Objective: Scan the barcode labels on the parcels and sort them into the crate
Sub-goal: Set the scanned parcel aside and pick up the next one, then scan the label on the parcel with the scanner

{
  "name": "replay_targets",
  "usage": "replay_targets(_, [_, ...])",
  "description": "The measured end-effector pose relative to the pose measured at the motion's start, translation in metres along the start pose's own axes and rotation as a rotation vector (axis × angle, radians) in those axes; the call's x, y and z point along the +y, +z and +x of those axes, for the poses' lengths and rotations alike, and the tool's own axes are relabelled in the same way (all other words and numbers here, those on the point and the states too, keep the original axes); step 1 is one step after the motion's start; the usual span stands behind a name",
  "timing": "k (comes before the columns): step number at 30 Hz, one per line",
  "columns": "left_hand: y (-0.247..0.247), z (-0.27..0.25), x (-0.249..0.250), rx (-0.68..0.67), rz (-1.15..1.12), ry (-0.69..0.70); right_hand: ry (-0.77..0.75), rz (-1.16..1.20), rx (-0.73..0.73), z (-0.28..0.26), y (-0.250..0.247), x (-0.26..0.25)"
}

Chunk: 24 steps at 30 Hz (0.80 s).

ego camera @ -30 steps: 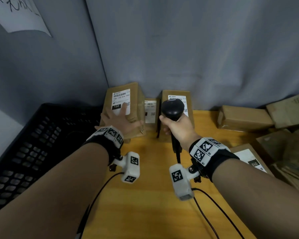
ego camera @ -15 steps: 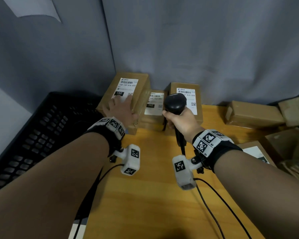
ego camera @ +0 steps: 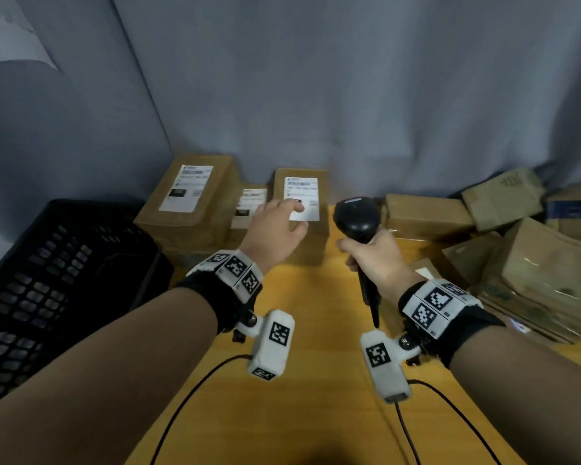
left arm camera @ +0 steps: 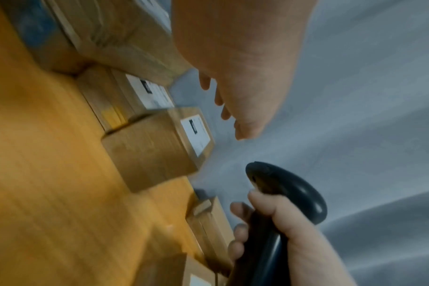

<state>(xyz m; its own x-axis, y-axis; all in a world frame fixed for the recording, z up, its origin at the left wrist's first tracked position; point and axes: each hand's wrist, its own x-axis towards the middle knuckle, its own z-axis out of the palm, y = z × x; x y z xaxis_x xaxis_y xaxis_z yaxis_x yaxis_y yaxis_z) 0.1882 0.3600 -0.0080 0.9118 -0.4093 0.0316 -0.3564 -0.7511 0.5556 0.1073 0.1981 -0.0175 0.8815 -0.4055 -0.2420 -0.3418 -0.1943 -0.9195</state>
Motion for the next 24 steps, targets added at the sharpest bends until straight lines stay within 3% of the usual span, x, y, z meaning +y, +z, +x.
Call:
replay_targets(5, [0.051, -0.006, 0.050, -0.119, -0.098, 0.018, 0.053, -0.167, 0.026, -0.017, -0.094, 0.040])
replay_targets(10, [0.124, -0.005, 0.106, -0.291, -0.196, -0.145, 0.108, -0.217, 0.092, -0.022, -0.194, 0.071])
replay_targets(13, [0.169, -0.005, 0.127, -0.377, -0.108, -0.236, 0.137, -0.245, 0.063, -0.023, -0.238, 0.089])
replay_targets(15, [0.194, -0.007, 0.130, -0.423, 0.012, -0.205, 0.128, -0.246, 0.045, -0.023, -0.253, 0.097])
replay_targets(20, [0.216, -0.010, 0.134, -0.533, 0.394, 0.046, 0.055, -0.338, -0.033, -0.018, -0.249, 0.111])
replay_targets(24, [0.213, -0.002, 0.128, -0.656, 0.435, -0.034, 0.048, -0.337, -0.172, -0.017, -0.230, 0.121])
